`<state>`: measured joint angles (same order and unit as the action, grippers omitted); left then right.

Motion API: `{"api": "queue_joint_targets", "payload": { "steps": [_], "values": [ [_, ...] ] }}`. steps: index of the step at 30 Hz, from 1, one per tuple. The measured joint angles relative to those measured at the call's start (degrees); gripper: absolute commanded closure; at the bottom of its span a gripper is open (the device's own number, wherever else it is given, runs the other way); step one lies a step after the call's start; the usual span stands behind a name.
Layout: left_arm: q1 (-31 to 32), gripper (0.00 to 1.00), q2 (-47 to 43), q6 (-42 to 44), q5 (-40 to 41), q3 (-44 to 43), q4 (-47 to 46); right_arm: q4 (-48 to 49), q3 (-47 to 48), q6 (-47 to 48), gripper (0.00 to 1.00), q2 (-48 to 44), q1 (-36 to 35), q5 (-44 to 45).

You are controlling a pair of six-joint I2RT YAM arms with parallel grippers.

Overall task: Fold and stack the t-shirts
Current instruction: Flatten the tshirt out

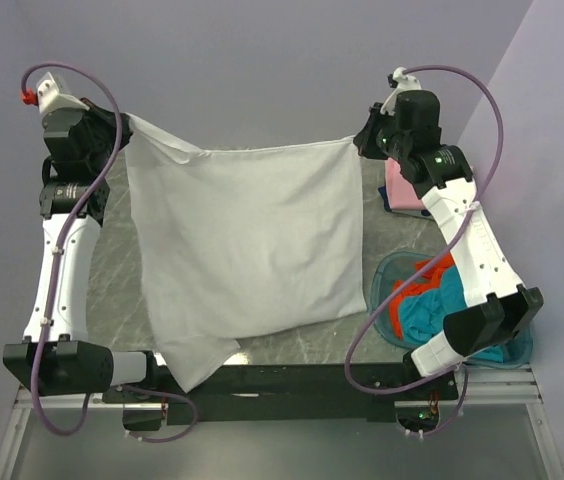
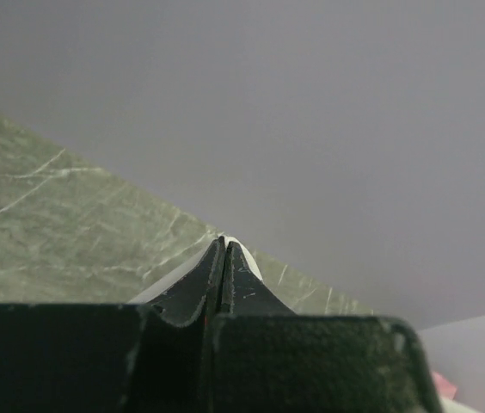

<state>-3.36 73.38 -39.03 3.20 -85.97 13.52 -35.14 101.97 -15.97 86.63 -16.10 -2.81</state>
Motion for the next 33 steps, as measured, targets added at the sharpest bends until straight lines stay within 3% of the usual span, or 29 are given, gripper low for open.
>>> {"api": "queue_joint_targets", "payload": {
  "steps": [10,15,23,33],
  "values": [
    [-0.1,1.00,-3.3,3.1,-1.0,-2.2,2.3,0.9,3.2,-0.5,1.00,0.1,0.0,0.0],
    [-0.1,1.00,-12.1,3.3,0.9,-1.6,1.8,2.6,2.6,-0.7,1.00,-4.5,-0.1,-0.2],
    [-0.1,1.00,-28.3,4.8,6.3,-1.6,0.1,9.4,1.0,0.7,1.00,-19.3,-2.2,0.5],
    [-0.1,1.00,-28.1,7.9,8.6,-8.5,0.0,13.0,2.3,0.8,1.00,-23.1,-2.4,2.4]
  ]
}}
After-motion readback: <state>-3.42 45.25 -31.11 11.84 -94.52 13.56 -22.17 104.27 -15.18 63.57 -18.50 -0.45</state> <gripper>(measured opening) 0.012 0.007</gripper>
